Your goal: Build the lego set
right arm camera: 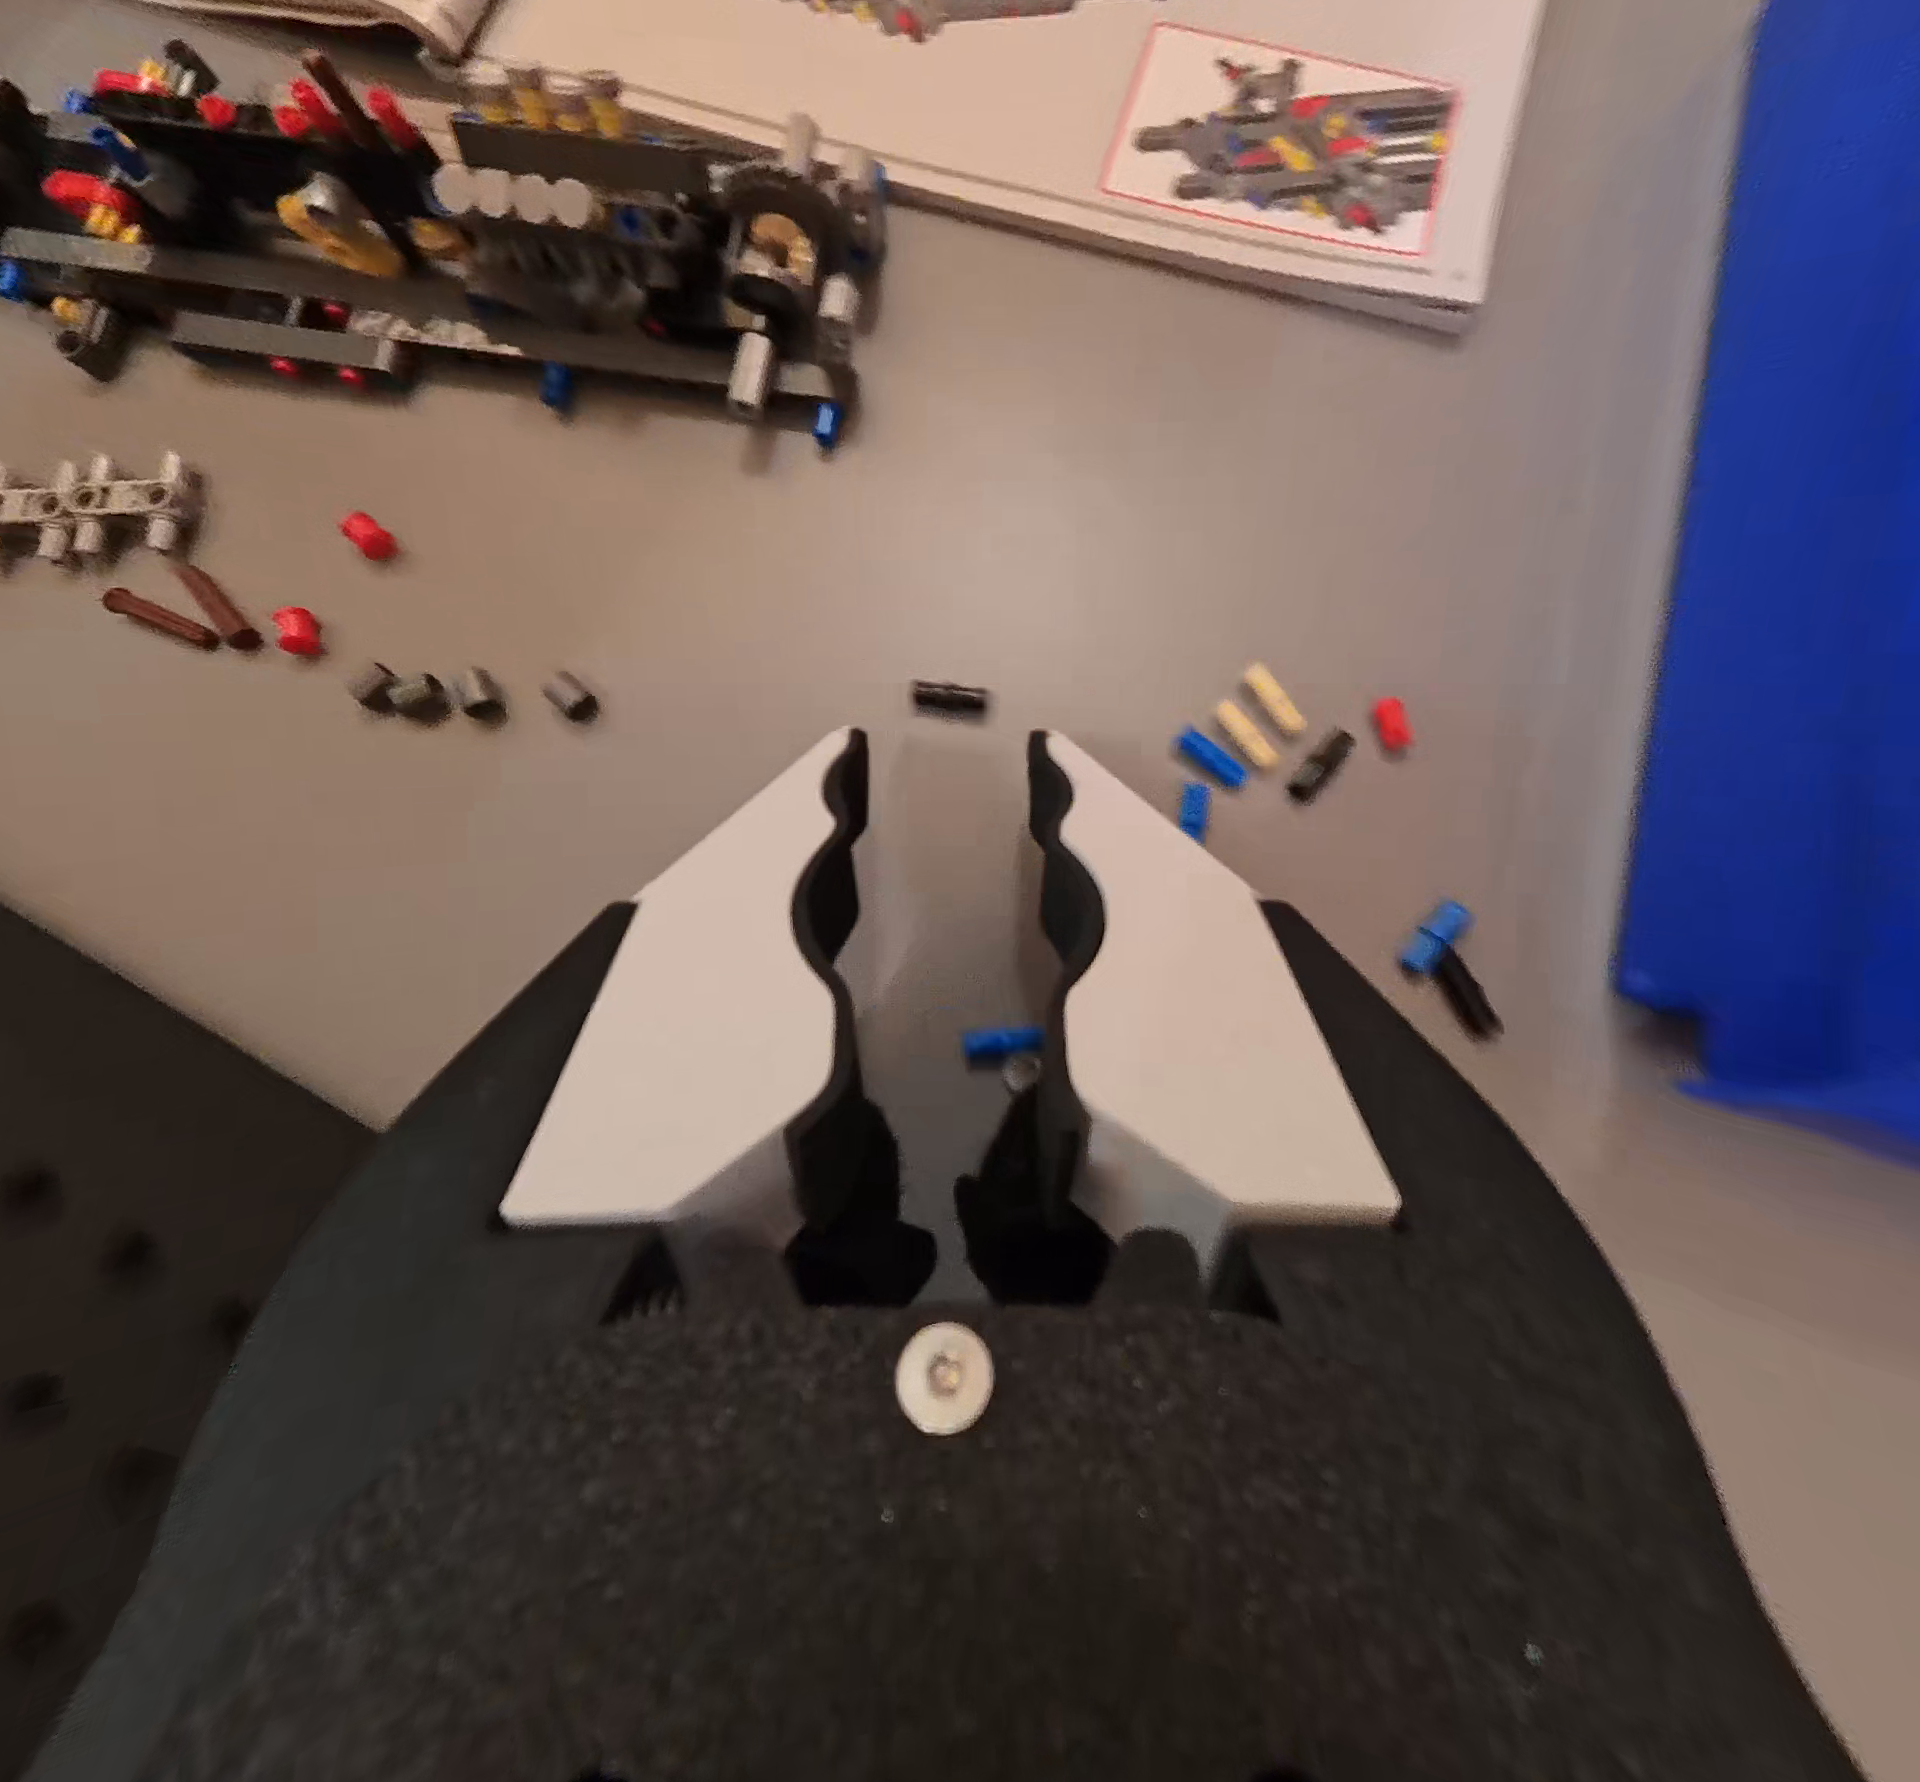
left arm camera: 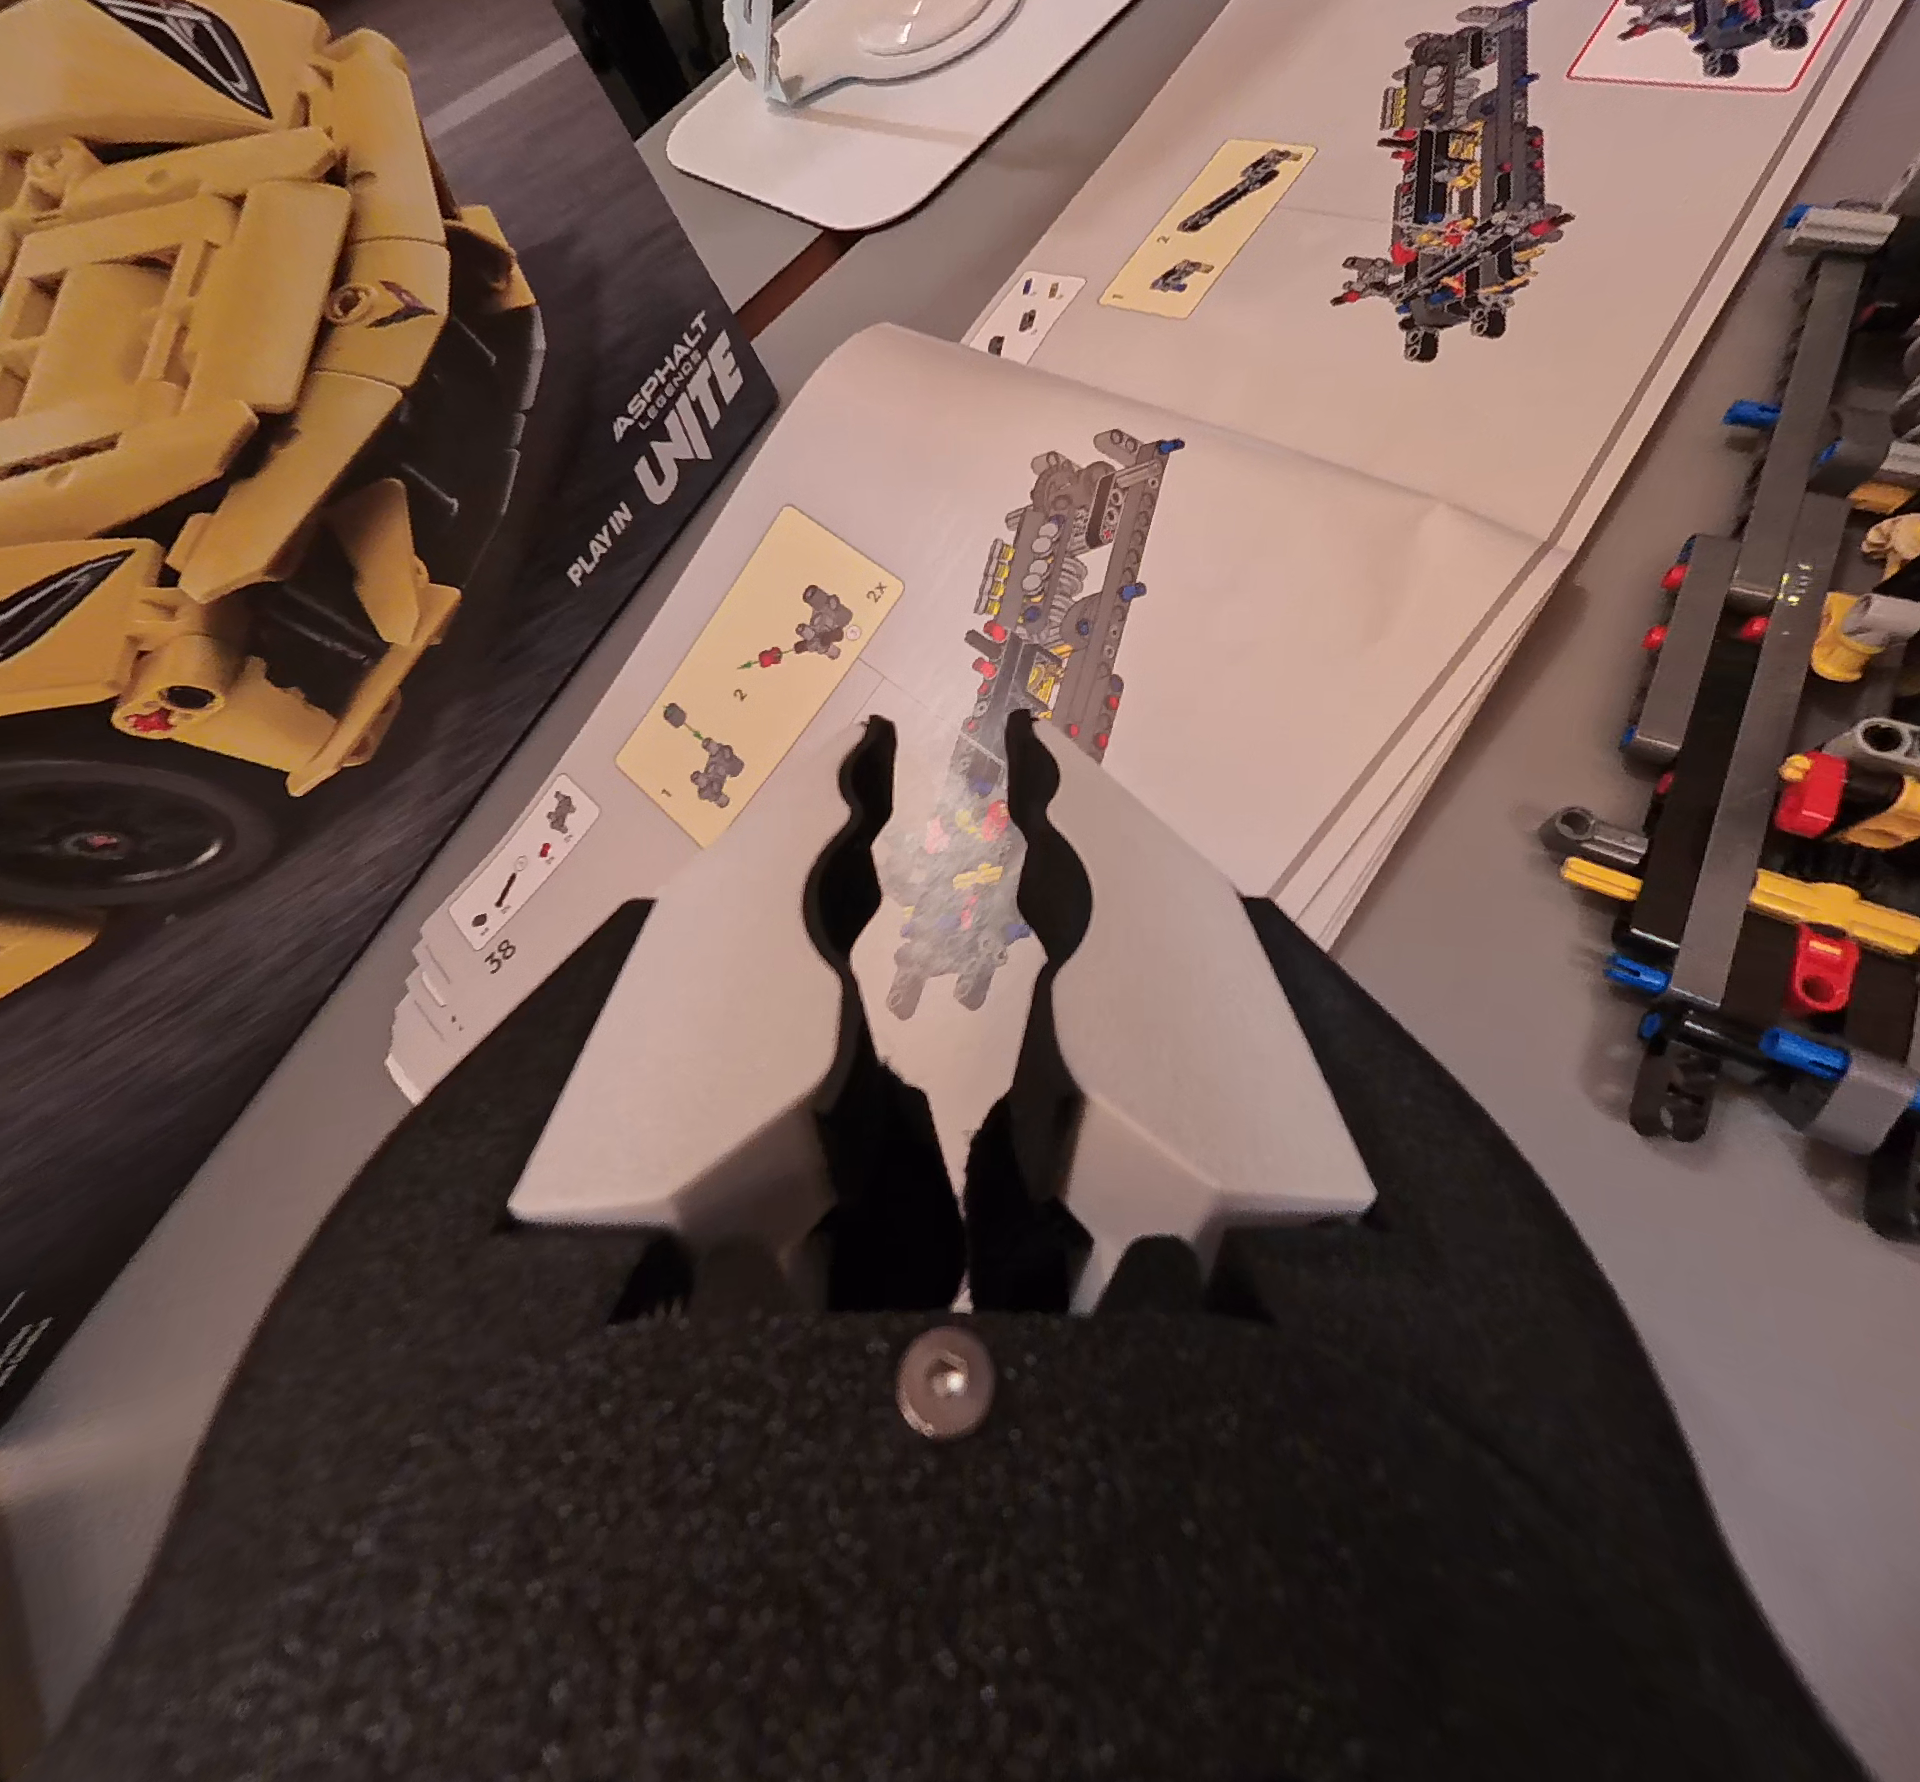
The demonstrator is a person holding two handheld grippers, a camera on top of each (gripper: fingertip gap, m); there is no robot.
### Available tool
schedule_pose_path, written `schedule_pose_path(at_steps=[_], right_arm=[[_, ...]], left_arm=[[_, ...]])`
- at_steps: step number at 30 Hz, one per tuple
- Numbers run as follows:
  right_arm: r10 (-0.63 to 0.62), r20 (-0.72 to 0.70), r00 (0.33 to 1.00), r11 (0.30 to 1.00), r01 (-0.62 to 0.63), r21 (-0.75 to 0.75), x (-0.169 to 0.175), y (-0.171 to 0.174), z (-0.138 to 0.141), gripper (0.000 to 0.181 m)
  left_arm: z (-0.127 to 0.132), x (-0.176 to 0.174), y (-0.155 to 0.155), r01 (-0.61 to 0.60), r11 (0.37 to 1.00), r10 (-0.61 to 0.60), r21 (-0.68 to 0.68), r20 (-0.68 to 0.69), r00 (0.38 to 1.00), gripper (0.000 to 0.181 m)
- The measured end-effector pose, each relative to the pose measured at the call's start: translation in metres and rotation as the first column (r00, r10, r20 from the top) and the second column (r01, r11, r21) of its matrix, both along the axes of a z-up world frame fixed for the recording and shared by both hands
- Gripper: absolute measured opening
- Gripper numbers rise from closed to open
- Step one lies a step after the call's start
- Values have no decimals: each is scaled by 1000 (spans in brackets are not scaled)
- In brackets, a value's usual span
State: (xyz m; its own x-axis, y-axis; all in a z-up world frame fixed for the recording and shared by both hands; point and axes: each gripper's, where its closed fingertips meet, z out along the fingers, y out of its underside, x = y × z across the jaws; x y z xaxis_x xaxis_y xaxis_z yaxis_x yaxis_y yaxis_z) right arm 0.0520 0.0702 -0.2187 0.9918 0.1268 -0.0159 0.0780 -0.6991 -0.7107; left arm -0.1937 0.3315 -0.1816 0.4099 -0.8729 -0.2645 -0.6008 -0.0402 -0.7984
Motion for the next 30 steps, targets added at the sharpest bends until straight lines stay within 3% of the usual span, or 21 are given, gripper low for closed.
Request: schedule_pose_path(at_steps=[4, 7, 11, 14, 17, 20, 27, 30], right_arm=[[-19, 84, 996, 1000, 20, -18, 1, 18, -13, 28], [-16, 16, 1000, 999, 17, -30, 0, 24, -16, 21], [-14, 40, 999, 999, 16, -31, 6, 26, -16, 14], [-41, 88, 995, 998, 44, -41, 19, 18, -11, 14], [-130, 153, 980, 989, 139, -50, 54, -11, -1, 14], [-167, 49, 985, 981, 171, -89, 67, -36, -8, 14], [-173, 64, 983, 981, 178, -73, 70, -32, -14, 18], [-181, 70, 981, 983, 181, 14, 68, -23, 9, 22]], left_arm=[[1, 0, -1, 1, 1000, -1, 5, -2, 1000, 21], [4, -2, 2, -8, 1000, 8, 5, 8, 1000, 21], [6, -5, 4, -16, 1000, 16, 8, 12, 1000, 21], [6, -4, 3, -13, 1000, 13, 10, 13, 1000, 21], [6, -5, 3, -12, 1000, 12, 15, 4, 1000, 21], [4, -3, 1, -4, 1000, 4, 5, 3, 1000, 21], [-2, -2, 1, -7, 999, 8, -49, 10, 1000, 20], [2, -20, 18, -75, 995, 78, -70, 30, 997, 20]])
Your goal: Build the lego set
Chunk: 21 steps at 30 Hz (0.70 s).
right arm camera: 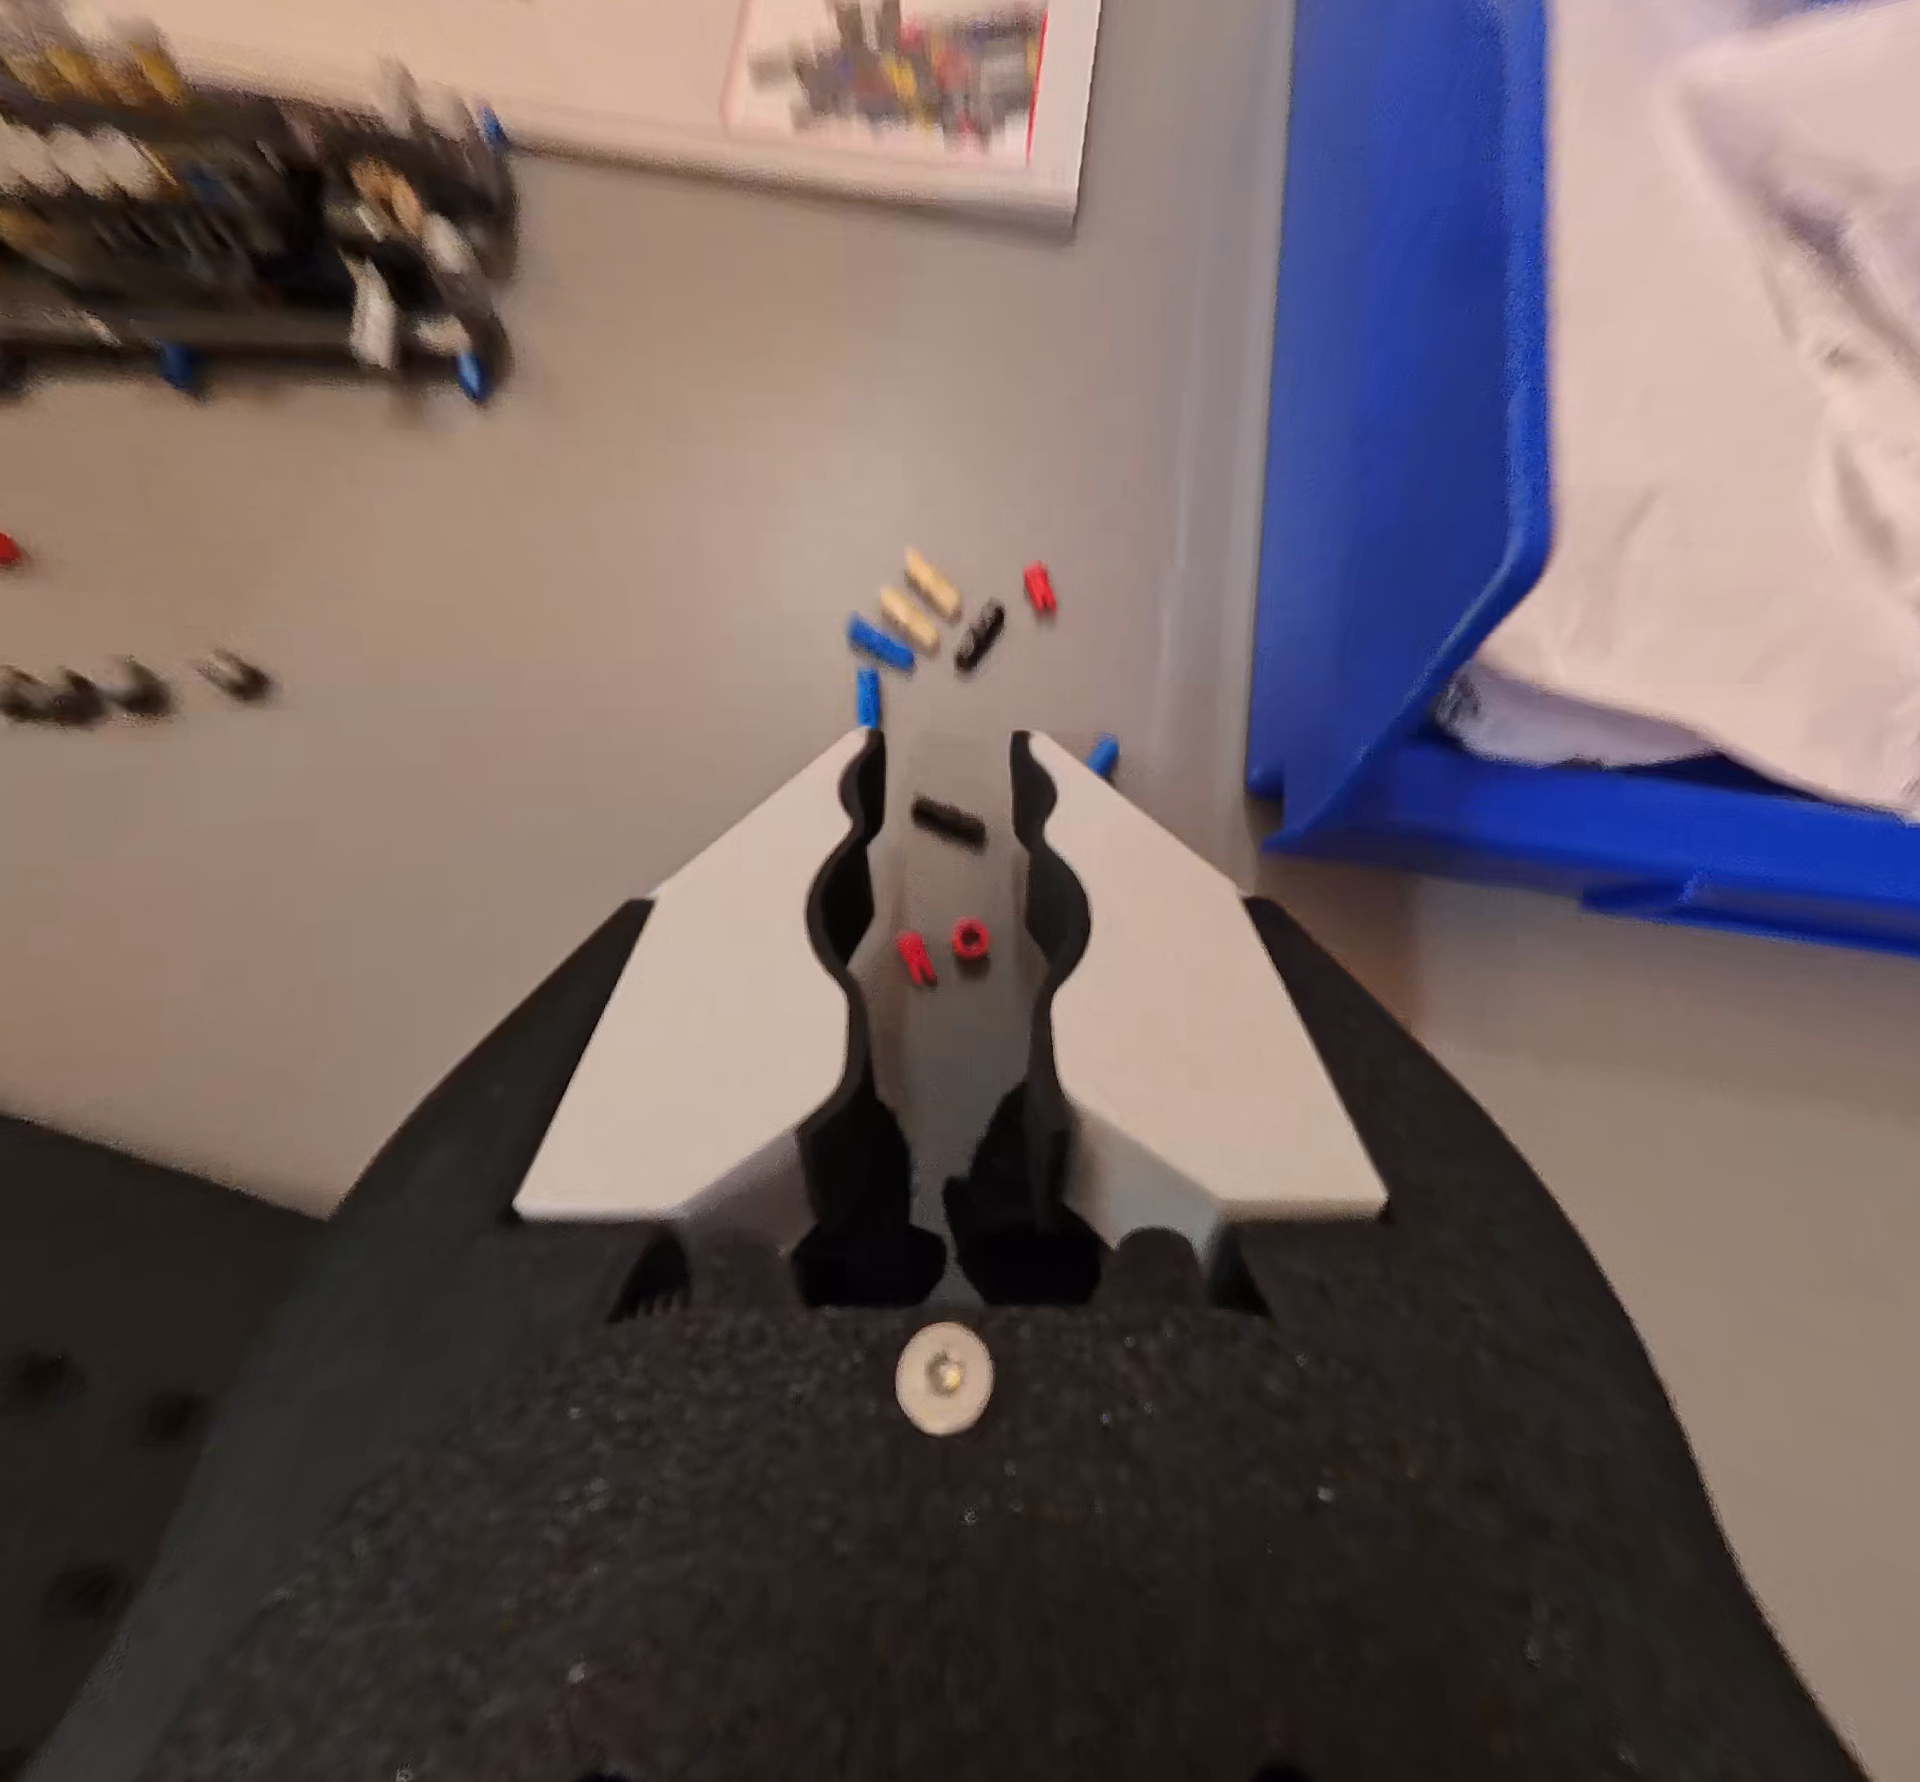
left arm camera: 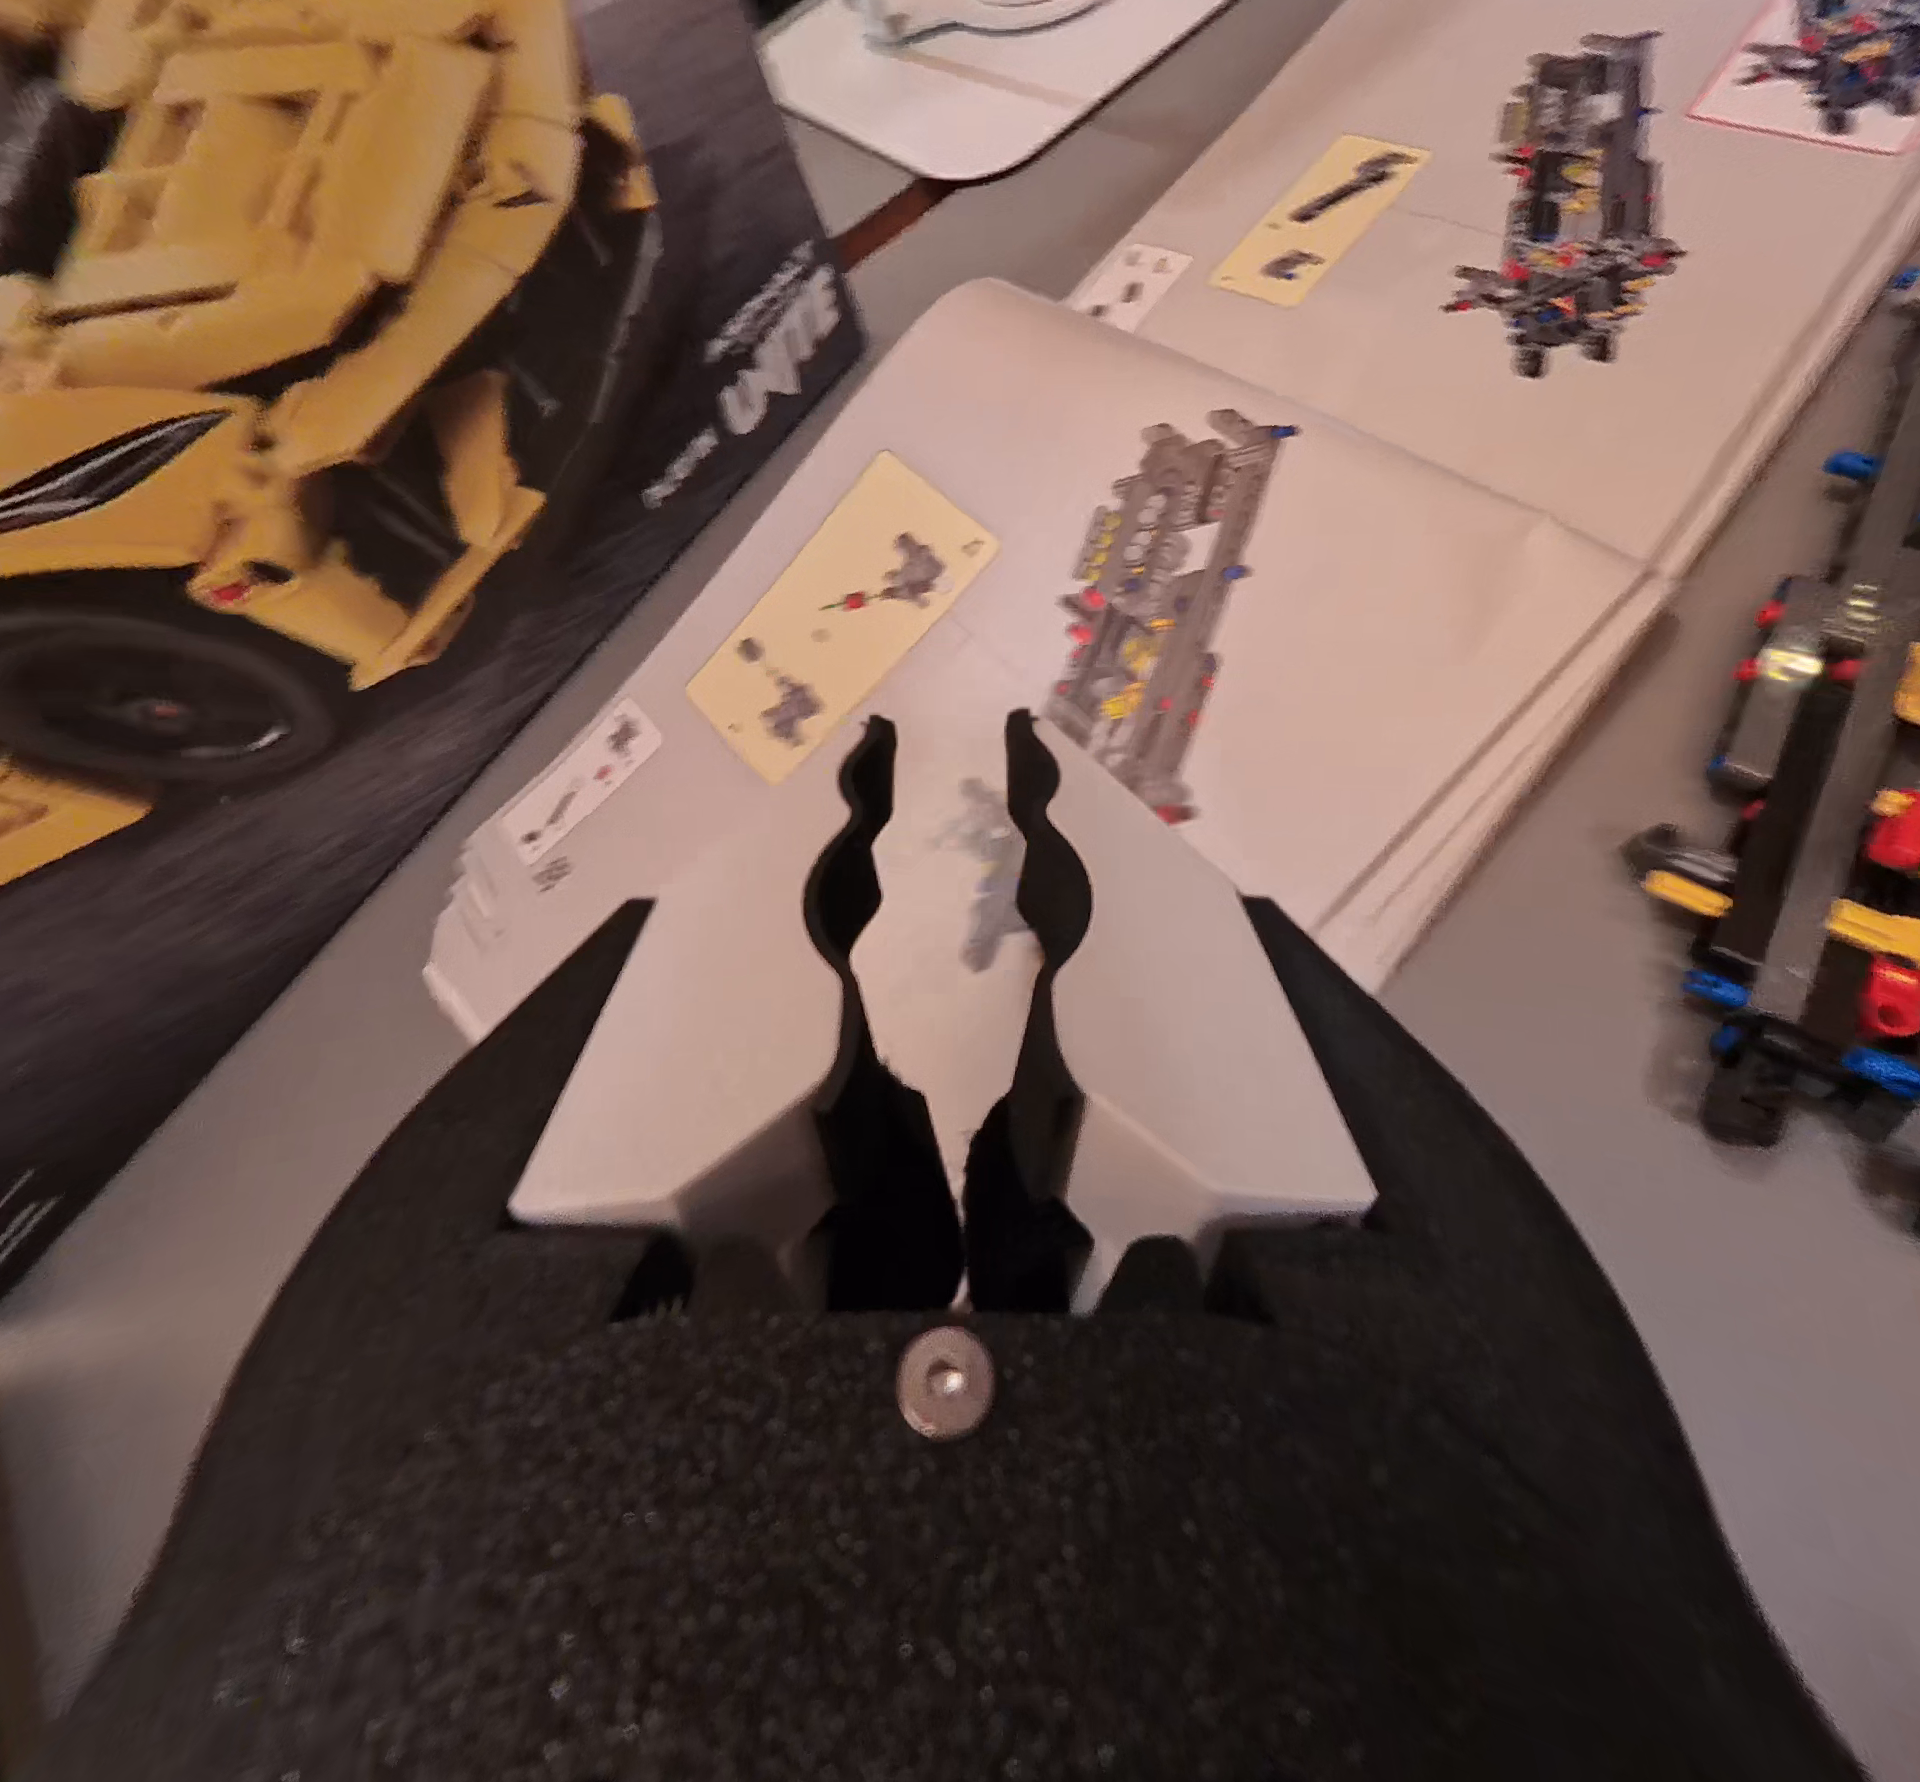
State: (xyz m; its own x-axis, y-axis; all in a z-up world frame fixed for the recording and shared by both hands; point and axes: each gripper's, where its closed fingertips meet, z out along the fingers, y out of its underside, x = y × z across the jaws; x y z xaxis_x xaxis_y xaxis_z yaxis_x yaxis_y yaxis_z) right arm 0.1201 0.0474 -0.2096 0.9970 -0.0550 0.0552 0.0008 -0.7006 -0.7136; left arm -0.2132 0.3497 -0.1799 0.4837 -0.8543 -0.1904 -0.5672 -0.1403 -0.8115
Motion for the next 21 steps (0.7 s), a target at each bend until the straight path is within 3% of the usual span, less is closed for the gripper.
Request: schedule_pose_path(at_steps=[5, 10, 14, 17, 21], right_arm=[[81, -72, 994, 952, -56, 301, -46, 66, 52, 27], [353, -207, 912, 903, -274, 332, -132, 155, 72, 45], [490, -239, 839, 839, -379, 389, -180, 212, 85, 33], [519, -191, 833, 821, -424, 382, -199, 229, 73, 30], [524, -40, 851, 804, -478, 355, -205, 218, 57, 24]], left_arm=[[16, -62, 42, -183, 980, 190, -75, 92, 978, 20], [13, -100, 61, -315, 933, 337, -177, 111, 935, 20], [-9, -101, 61, -331, 910, 353, -251, 48, 934, 20], [-20, -87, 53, -268, 908, 303, -322, 61, 951, 24], [-20, -75, 46, -223, 925, 253, -308, 58, 966, 30]])
